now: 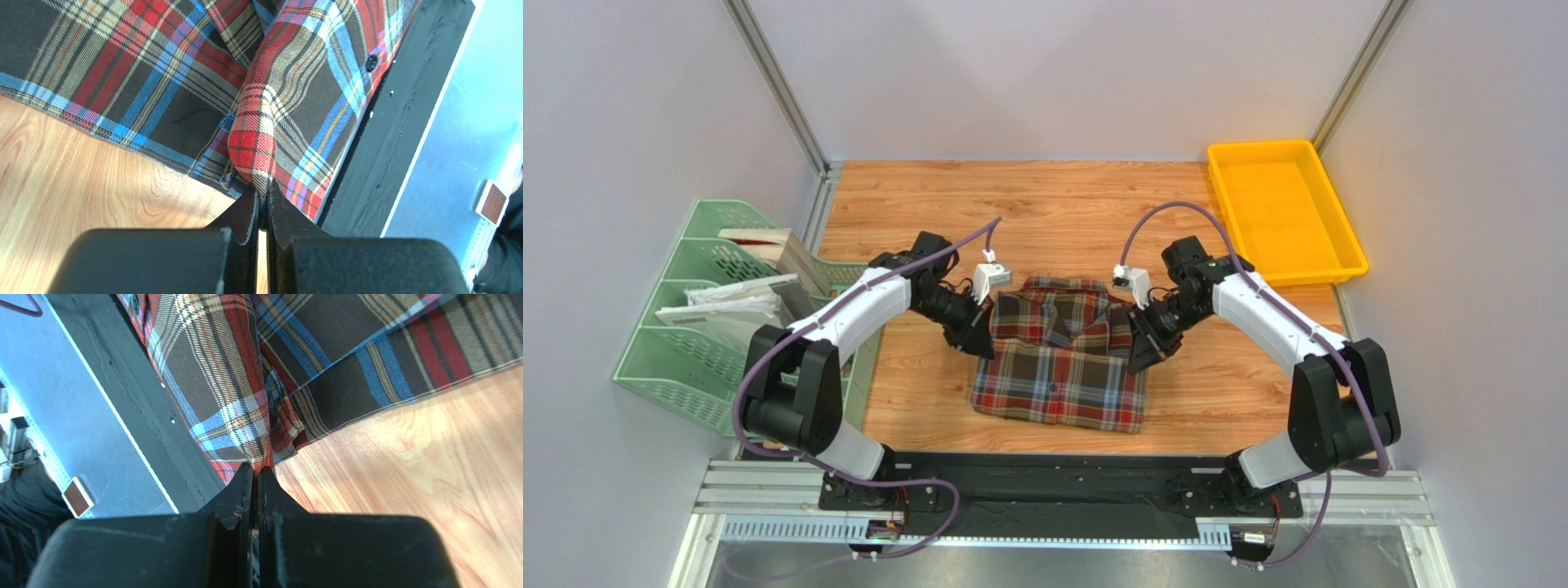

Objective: Fold and stack the long sleeve shirts
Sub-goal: Fold the shirt

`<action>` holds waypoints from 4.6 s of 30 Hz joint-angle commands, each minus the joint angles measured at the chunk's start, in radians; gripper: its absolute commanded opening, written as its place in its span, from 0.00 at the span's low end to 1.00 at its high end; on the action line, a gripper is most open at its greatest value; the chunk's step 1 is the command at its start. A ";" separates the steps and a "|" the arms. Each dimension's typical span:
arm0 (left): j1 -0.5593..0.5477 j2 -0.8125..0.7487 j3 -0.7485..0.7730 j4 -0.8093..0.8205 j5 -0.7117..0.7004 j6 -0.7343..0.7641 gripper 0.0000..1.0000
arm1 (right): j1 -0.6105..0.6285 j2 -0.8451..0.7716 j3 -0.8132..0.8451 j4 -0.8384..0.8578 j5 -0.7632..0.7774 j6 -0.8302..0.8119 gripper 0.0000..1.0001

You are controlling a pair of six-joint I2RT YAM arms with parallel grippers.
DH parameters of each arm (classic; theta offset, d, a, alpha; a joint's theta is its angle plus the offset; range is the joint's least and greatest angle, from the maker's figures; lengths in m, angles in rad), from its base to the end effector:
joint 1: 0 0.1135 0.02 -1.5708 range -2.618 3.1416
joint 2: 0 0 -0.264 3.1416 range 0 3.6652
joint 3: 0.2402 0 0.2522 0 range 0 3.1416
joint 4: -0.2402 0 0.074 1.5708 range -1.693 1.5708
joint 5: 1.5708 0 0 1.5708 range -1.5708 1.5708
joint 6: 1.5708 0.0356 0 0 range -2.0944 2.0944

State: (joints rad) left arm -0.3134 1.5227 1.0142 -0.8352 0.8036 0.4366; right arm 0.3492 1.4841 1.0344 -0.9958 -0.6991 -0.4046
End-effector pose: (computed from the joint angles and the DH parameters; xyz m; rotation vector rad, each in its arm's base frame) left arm 0.2515 -0.1085 0.2142 1.0942 2.4278 -1.1094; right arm 0.2332 0.1093 0.2236 -1.0995 2.6023 1.0242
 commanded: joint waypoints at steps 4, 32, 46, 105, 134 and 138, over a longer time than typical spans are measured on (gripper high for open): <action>0.008 -0.075 0.102 -0.050 0.040 -0.025 0.00 | 0.014 -0.013 0.214 -0.093 0.067 -0.054 0.00; 0.050 0.411 0.281 -0.039 -0.136 -0.177 0.00 | -0.004 0.517 0.351 0.046 0.053 -0.022 0.00; 0.051 0.048 0.233 -0.200 -0.037 -0.082 0.00 | 0.030 0.036 0.123 -0.050 -0.004 0.036 0.00; -0.325 0.346 0.385 -0.034 -0.121 0.544 0.70 | 0.076 0.671 0.441 0.310 -0.326 0.443 0.14; -0.351 0.390 0.563 -0.232 -0.216 0.568 0.00 | 0.099 0.759 0.423 0.253 -0.273 0.331 0.07; -0.343 0.427 0.633 -0.271 -0.219 0.571 0.00 | 0.099 0.757 0.417 0.253 -0.272 0.316 0.07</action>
State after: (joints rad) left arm -0.6731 1.9430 1.5604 -1.0801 0.5877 0.9970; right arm 0.4408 2.2322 1.4475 -0.7284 -0.9977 -0.0368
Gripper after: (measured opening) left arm 0.011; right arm 0.073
